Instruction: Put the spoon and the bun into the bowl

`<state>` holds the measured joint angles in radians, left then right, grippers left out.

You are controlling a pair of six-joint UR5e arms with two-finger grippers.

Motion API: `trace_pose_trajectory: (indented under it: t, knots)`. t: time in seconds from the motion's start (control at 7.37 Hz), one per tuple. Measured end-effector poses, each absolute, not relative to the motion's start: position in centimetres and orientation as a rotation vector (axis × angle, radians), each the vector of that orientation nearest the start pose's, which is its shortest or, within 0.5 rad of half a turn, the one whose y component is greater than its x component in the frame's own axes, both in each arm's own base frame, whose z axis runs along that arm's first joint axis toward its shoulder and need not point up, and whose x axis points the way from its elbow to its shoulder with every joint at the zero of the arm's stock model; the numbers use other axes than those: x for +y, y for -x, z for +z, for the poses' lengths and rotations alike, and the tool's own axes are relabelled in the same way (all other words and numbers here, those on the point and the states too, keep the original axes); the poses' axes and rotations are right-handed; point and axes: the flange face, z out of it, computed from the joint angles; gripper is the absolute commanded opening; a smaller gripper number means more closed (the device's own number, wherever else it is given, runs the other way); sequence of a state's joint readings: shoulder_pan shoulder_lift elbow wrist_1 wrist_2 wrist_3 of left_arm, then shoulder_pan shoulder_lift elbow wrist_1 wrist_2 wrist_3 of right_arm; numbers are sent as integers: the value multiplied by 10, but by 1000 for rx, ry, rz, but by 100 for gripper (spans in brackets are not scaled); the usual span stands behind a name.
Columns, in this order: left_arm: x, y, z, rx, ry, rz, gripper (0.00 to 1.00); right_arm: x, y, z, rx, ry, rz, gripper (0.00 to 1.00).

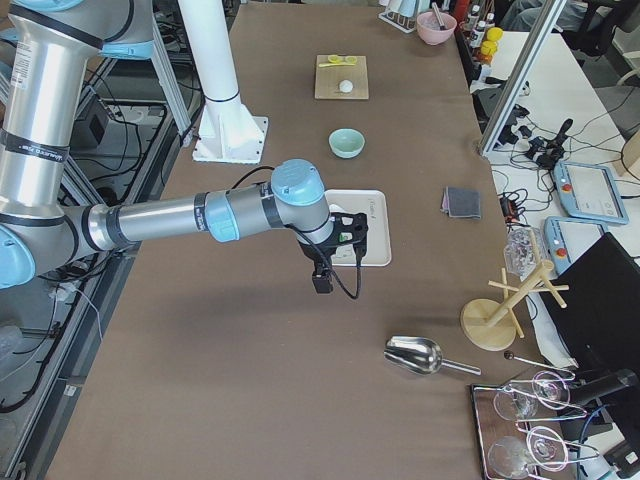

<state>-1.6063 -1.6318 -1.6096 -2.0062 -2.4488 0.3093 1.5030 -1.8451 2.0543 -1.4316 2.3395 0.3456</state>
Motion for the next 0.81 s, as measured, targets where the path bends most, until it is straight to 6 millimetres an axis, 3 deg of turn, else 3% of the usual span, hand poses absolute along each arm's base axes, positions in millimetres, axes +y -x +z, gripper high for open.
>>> trace_pose_trajectory:
  t: [0.41,0.81]
  knots:
    - [-533,49,540,828,-673,486,98,-432,51,480,-813,-82,228,98]
    - [-534,38,539,839,-666,496,98,-458,184,439,-744,-57,330,96]
